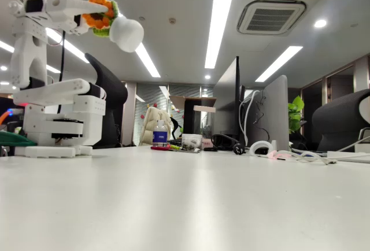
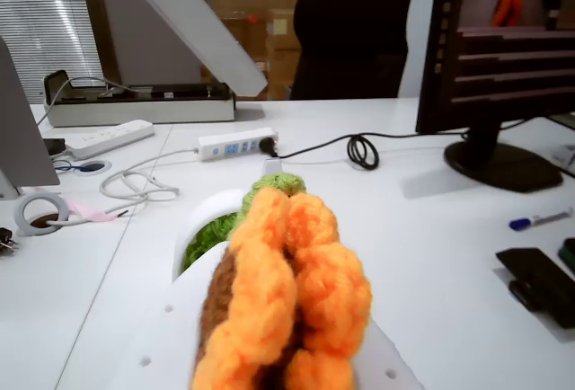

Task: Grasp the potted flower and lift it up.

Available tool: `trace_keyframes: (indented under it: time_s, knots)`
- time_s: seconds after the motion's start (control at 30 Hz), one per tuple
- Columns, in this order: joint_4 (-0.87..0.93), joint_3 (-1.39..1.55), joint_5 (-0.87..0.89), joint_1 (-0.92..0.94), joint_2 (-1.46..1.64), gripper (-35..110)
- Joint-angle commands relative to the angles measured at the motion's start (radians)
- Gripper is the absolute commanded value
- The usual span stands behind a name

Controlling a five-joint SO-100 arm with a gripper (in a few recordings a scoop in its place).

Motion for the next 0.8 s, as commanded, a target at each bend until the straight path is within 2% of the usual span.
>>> trace_keyframes:
  time_s: [0.0, 0.77]
  knots:
    - [-0.031, -0.012, 0.0, 0.005, 0.014, 0]
    - [-0.018, -0.061, 0.002, 0.005, 0.017, 0]
